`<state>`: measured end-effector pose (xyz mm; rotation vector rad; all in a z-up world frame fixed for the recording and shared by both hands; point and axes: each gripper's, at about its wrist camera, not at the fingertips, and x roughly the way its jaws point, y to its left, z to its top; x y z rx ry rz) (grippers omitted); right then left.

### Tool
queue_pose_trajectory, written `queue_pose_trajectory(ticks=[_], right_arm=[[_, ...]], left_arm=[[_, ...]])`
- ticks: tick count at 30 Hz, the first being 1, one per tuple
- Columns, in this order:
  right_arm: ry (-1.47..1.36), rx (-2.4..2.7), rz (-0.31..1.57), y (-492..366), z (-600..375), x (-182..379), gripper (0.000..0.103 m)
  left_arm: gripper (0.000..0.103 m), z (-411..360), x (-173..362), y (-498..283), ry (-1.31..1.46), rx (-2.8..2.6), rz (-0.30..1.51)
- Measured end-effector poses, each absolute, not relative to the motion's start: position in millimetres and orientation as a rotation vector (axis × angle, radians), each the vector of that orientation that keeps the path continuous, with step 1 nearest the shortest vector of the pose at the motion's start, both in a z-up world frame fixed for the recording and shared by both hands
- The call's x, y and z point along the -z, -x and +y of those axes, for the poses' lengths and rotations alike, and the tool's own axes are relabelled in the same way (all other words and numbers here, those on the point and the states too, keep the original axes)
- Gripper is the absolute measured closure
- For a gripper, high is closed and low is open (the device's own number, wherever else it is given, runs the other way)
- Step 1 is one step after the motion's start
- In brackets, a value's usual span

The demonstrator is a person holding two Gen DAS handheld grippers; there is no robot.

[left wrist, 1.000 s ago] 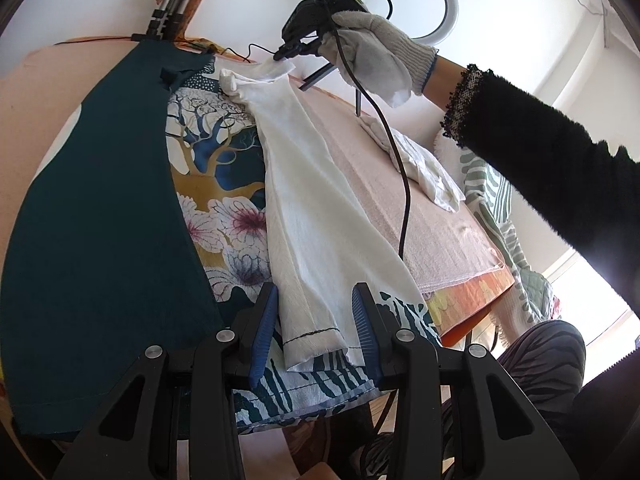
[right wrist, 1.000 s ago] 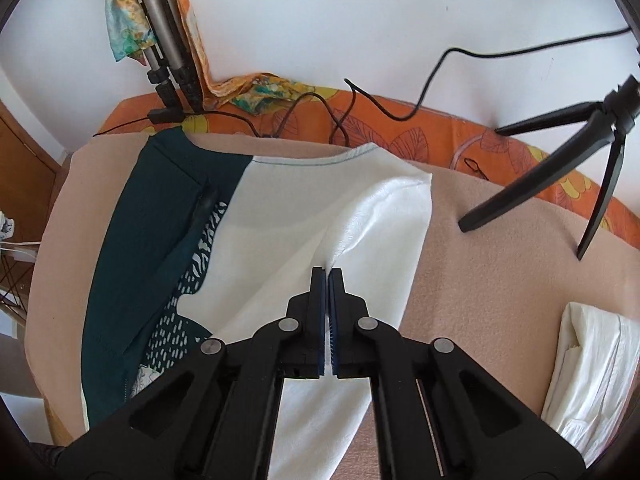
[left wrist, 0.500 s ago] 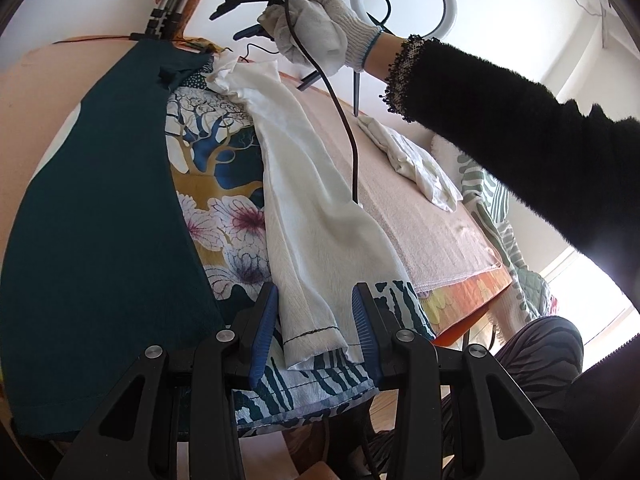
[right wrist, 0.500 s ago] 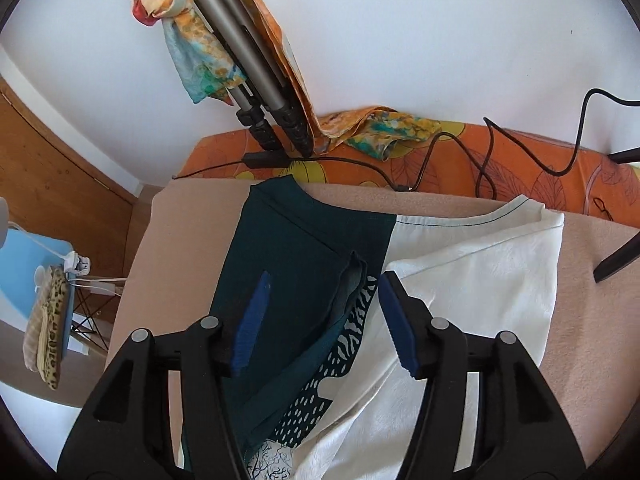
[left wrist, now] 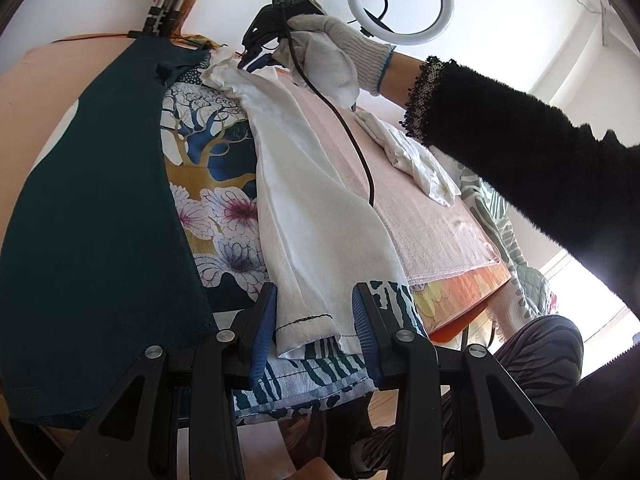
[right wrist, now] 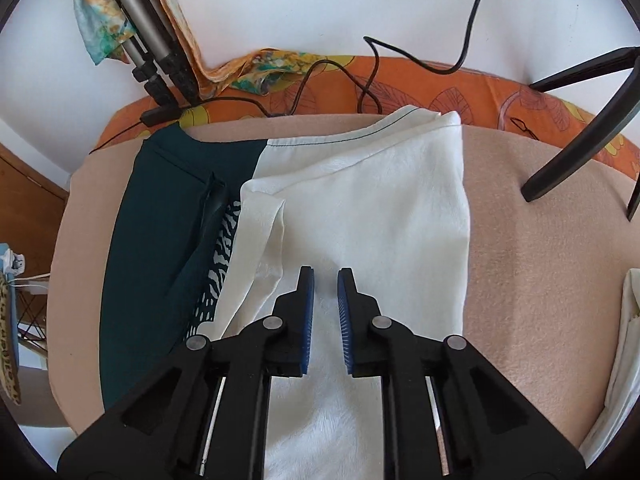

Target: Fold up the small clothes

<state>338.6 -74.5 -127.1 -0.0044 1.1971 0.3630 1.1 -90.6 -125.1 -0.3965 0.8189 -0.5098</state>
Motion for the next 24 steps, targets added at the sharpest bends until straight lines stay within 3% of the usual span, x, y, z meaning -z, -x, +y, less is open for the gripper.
queue_pose_trajectory(ticks=[6, 13, 17, 20, 24], right_arm=[[-0.094, -0.715, 1.088, -313.7, -52.0, 88.5, 0.088], [-0.125, -0.666, 0.993, -263.8, -107.6, 25.6, 0.088], [-0.168, -0.624, 0.975, -217.8, -162.4, 4.2, 0.069], [-0.19, -0.589, 0.976, -168.7, -197.1, 1.8, 0.068], [-0.226, -0.568, 1.013, -97.5, -232.4, 22.4, 0.068]], left_arm=[[0.066, -88.4, 125.5, -2.8, 0.412, 0.513, 0.825], [0.066, -92.5, 113.0, 6.2, 0.382, 0.519, 0.799], [0.066, -90.2, 93.3, 16.7, 0.336, 0.522, 0.745], [0.066, -77.6, 79.2, 23.1, 0.318, 0.515, 0.722], [0.057, -42.8, 67.3, 28.2, 0.274, 0.468, 0.72]])
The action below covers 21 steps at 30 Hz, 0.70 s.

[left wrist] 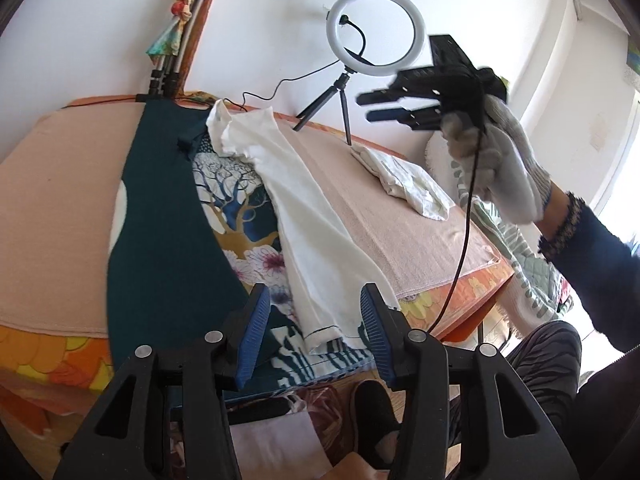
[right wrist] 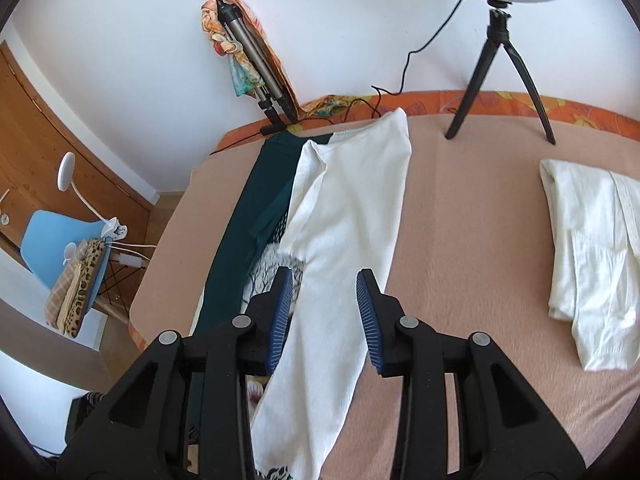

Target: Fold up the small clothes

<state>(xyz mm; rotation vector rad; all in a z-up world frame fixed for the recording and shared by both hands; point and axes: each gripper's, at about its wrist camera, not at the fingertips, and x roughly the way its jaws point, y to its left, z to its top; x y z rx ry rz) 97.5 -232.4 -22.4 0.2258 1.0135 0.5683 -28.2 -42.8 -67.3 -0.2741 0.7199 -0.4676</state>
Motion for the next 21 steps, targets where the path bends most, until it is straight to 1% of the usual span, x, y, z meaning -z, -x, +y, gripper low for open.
queue_pose_trajectory(ticks=[3, 8, 13, 15, 16, 17, 19, 20, 21], right_arm=[[-0.229, -0.555, 1.038, -49.2, -247.0, 45.3, 0.067], [-0.245, -0.55, 1.101, 11.7, -256.3, 88.0, 0.067], [-0.259, -0.576, 1.161, 45.8, -253.9, 120.9, 0.066], [-0.256, -0.585, 1.184, 52.8, -249.8, 131.6, 0.066], [-0.257, -0.594, 1.194, 54.7, -248.2, 135.8, 0.066], [-0.255, -0.599, 1.204, 56.4, -246.1, 139.0, 0.066], [-0.243, -0.616, 1.209, 59.1, -241.6, 142.6, 0.066], [-0.24, -0.626, 1.211, 60.7, -239.6, 144.2, 0.066], [-0.239, -0.636, 1.214, 62.0, -237.3, 145.2, 0.066]], left_arm=[[0.057, -11.5, 66.4, 25.7, 0.254, 0.401, 0.747], [0.057, 22.2, 79.4, 11.5, 0.235, 0.342, 0.878], [0.057, 34.7, 111.4, 6.3, 0.312, 0.338, 1.028], [0.057, 35.0, 121.5, 7.8, 0.34, 0.345, 1.063], [0.057, 35.7, 120.5, 10.3, 0.346, 0.346, 1.042], [0.059, 36.3, 119.0, 11.2, 0.344, 0.34, 1.045], [0.06, 39.3, 116.3, 12.5, 0.365, 0.343, 1.046], [0.063, 40.3, 115.5, 13.3, 0.37, 0.34, 1.042], [0.071, 40.7, 116.4, 12.6, 0.369, 0.34, 1.043]])
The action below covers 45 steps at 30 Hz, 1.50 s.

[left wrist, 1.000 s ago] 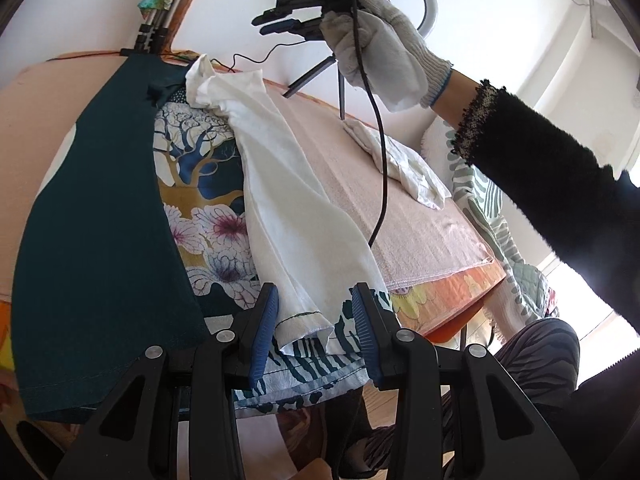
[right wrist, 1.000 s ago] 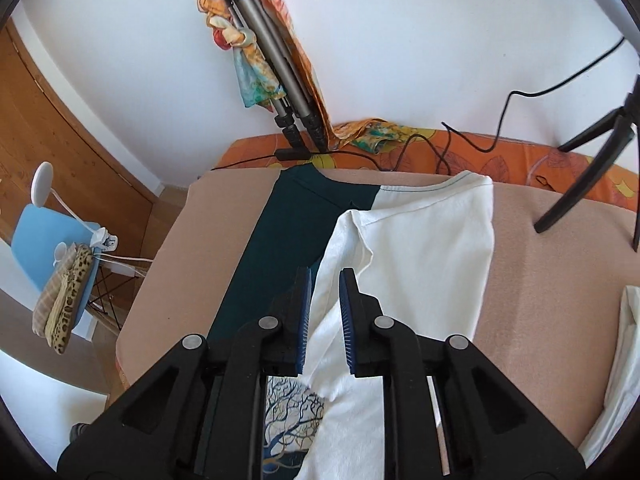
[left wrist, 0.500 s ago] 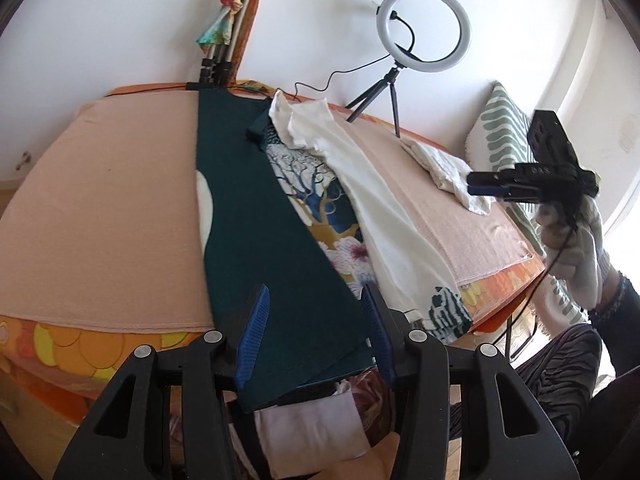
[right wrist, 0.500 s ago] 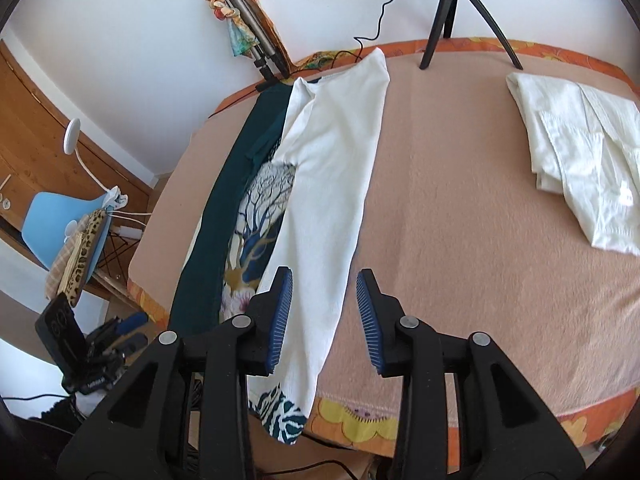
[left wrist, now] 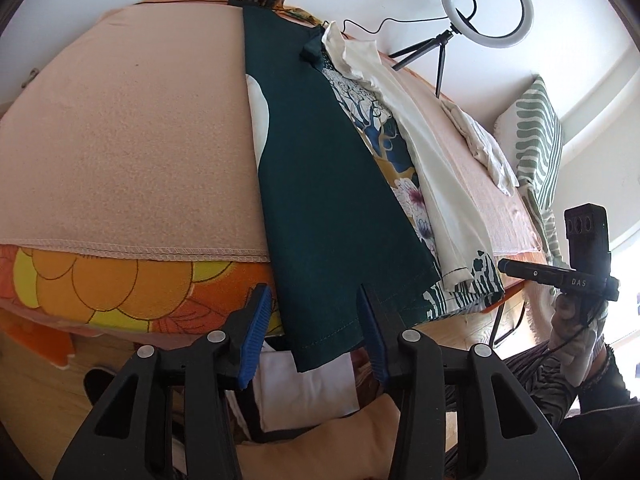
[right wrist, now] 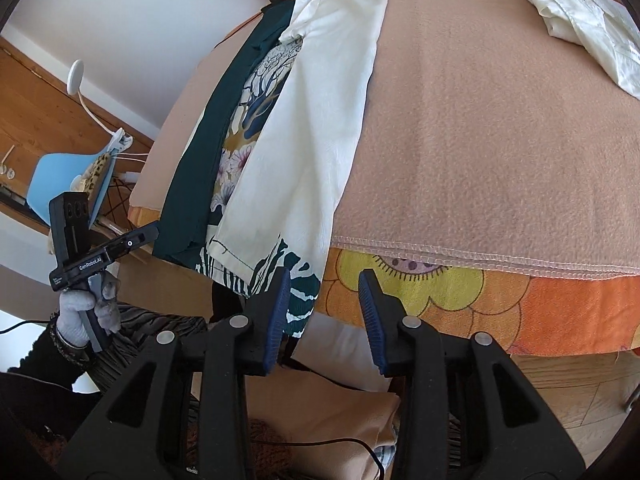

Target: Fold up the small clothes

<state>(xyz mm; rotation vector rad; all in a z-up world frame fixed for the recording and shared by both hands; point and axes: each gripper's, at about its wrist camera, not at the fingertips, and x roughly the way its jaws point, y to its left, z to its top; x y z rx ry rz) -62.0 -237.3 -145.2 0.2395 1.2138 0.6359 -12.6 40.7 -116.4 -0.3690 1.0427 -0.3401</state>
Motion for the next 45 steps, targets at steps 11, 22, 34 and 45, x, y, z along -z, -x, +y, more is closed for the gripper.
queue_pose_trajectory(ticks=[11, 22, 34, 45], right_arm=[[-0.088, -0.654, 1.189, 79.5, -215.5, 145.0, 0.065], [0.05, -0.64, 1.122, 102.5, -207.8, 143.0, 0.054], [0.272, -0.571, 1.009, 123.3, -190.5, 145.1, 0.054], [0.351, -0.57, 0.996, 132.6, -190.9, 144.6, 0.101]], left_arm=[[0.072, 29.1, 93.2, 19.8, 0.246, 0.298, 0.907], [0.054, -105.1, 98.0, 10.8, -0.241, 0.559, 0.912], [0.088, -129.4, 111.0, 1.9, -0.345, 0.574, 0.867], [0.098, -127.7, 107.6, 9.5, -0.337, 0.607, 0.85]])
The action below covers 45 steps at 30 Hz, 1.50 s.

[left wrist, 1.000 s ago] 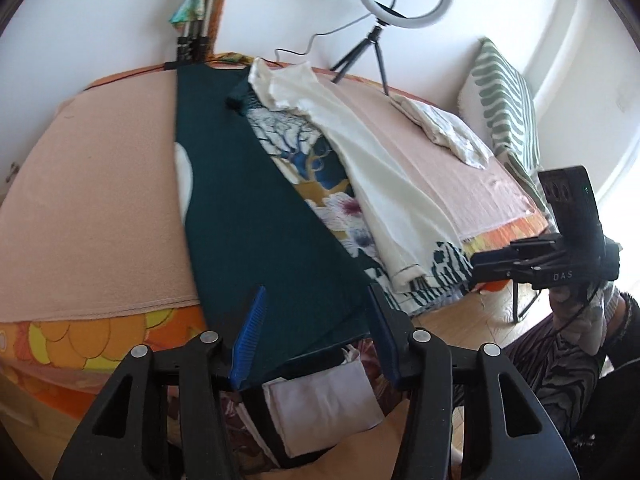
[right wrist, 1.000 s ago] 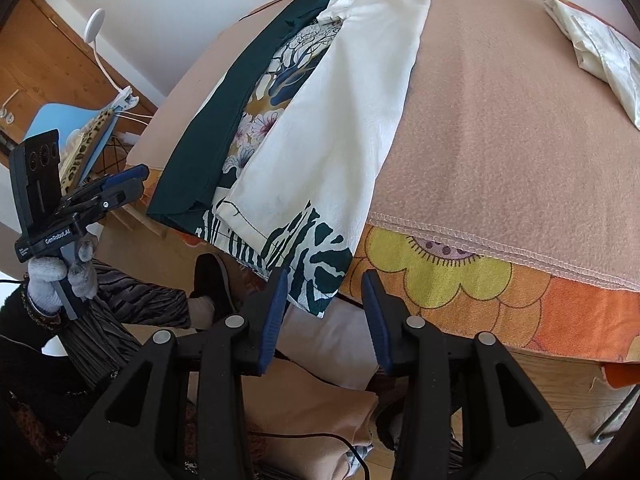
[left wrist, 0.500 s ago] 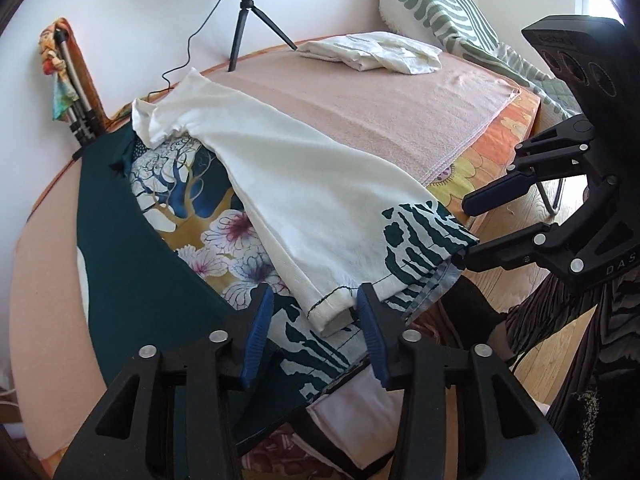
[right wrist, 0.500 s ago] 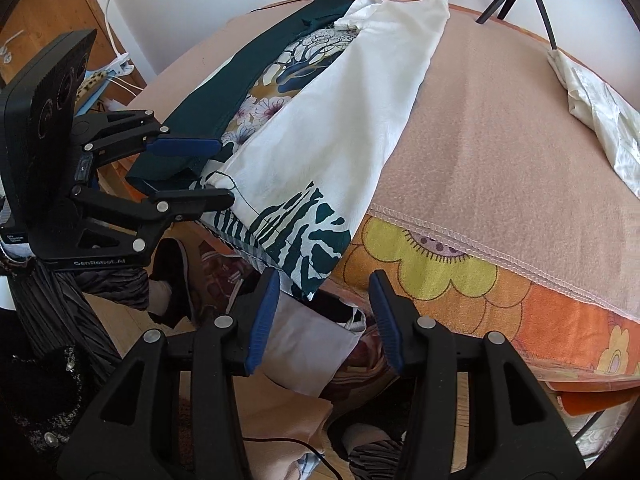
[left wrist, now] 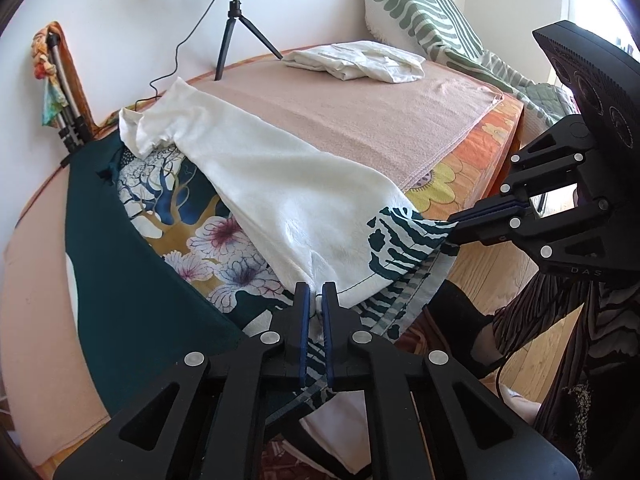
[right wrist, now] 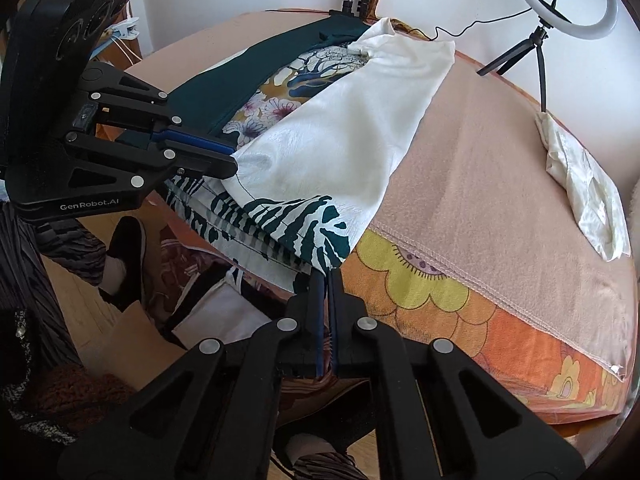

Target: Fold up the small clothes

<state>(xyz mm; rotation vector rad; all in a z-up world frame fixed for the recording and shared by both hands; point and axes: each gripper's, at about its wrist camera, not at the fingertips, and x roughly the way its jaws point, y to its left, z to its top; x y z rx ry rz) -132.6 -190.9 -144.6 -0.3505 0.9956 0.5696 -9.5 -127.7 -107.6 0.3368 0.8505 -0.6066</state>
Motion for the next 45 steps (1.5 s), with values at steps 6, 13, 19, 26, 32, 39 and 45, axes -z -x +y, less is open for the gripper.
queue_pose_trajectory(ticks=[6, 13, 19, 26, 32, 39, 45], right_arm=[[0.25, -0.633, 1.037, 132.7, -211.3, 137.1, 0.082], [0.026, -0.605, 1.026, 106.5, -234.6, 122.6, 0.062], [0.058, -0.572, 1.089, 87.2, -222.4, 134.9, 0.062], [0.028, -0.567, 1.131, 78.1, -219.8, 141.4, 0.062], [-0.012, -0.589, 1.14, 73.8, -221.9, 142.9, 0.062], [-0.082, -0.634, 1.167, 69.4, -220.8, 145.3, 0.079], [-0.178, -0.684, 1.198, 66.3, -216.8, 147.8, 0.099]], left_arm=[[0.089, -118.3, 103.7, 17.8, -0.346, 0.596, 0.851], [0.055, -72.2, 85.4, 30.5, -0.197, 0.549, 0.867], [0.055, 3.3, 91.3, 22.9, 0.072, 0.398, 0.962], [0.058, 35.7, 110.6, 16.4, 0.209, 0.342, 1.057], [0.072, 40.0, 118.9, 10.1, 0.271, 0.376, 1.095], [0.098, 34.4, 120.1, 4.6, 0.298, 0.438, 1.1], [0.101, 31.6, 115.5, 1.3, 0.351, 0.487, 1.073]])
